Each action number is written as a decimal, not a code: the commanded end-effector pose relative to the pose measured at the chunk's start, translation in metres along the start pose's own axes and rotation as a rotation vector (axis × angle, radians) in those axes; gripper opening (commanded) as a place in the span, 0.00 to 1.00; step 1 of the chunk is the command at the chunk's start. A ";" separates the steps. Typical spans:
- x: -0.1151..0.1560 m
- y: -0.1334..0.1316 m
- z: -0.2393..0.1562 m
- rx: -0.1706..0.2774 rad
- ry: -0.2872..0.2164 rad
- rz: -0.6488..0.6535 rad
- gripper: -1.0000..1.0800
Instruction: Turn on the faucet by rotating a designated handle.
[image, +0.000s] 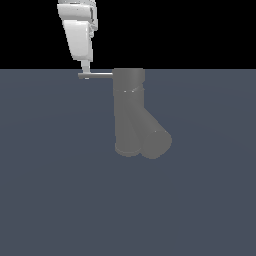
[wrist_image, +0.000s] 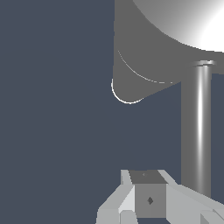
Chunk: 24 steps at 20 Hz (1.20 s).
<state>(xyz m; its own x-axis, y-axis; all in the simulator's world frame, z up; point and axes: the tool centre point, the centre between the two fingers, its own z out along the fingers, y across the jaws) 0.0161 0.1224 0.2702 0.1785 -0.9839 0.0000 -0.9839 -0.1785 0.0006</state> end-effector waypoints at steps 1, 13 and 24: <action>0.000 0.008 0.000 0.000 0.000 0.000 0.00; 0.003 0.045 0.000 0.000 0.000 0.000 0.00; 0.005 0.081 0.000 0.001 0.000 0.001 0.00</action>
<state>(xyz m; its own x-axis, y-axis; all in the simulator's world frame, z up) -0.0558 0.1107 0.2701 0.1875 -0.9823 -0.0025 -0.9822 -0.1875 -0.0063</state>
